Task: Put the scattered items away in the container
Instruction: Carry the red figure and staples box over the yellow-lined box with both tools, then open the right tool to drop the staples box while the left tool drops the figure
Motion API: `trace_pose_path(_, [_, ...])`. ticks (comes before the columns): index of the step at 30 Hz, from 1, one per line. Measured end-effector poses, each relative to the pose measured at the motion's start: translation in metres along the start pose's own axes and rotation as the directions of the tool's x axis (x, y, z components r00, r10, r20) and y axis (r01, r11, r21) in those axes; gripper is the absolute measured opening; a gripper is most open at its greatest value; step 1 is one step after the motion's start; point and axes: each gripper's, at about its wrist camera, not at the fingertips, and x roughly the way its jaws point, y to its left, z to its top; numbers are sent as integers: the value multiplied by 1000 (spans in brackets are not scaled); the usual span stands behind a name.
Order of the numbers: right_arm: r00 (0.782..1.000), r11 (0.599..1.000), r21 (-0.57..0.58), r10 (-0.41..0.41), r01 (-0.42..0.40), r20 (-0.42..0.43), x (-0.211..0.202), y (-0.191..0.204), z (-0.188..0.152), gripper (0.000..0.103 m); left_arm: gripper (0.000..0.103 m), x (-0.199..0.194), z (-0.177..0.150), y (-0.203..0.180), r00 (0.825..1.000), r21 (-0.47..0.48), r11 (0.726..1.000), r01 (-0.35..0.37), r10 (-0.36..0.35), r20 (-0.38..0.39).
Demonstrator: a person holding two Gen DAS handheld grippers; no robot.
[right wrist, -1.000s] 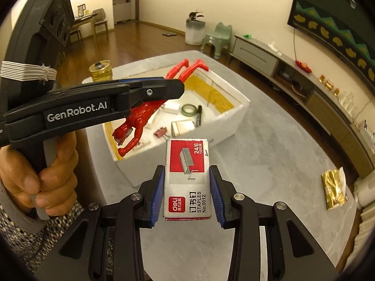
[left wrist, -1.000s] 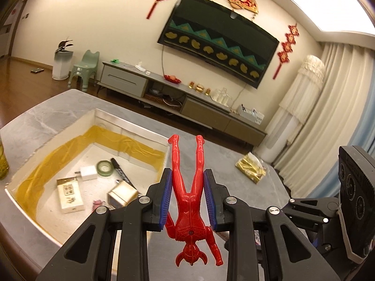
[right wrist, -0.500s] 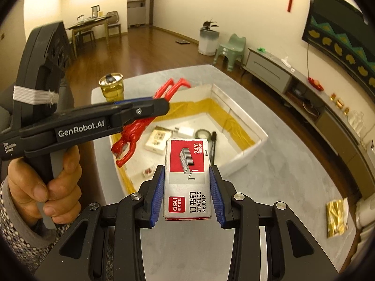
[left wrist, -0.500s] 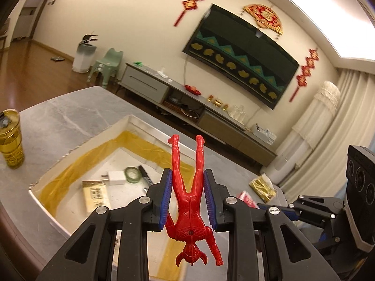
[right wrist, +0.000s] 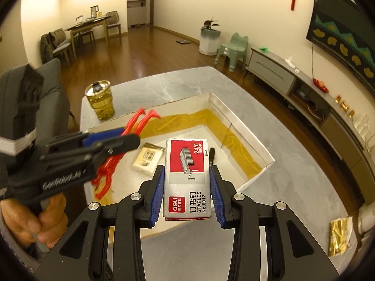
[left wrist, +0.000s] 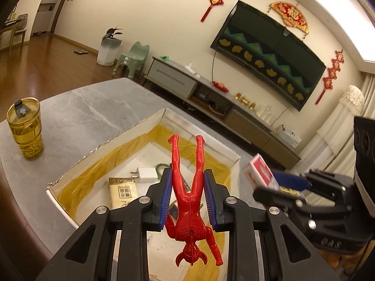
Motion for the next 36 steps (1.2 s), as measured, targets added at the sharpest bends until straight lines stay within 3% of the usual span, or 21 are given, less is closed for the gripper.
trace_pose_path(8, [1000,999,38,2,-1,-29,37,-19,12,40,28,20,-4,0,998,16,999,-31,32,-50])
trace_pose_path(22, [996,996,86,-8,16,-91,96,-54,17,40,28,55,-25,-20,981,133,989,-60,83,-178])
trace_pose_path(36, [991,994,97,-45,57,-125,126,-76,17,41,29,61,-29,-17,972,137,988,-75,103,-210])
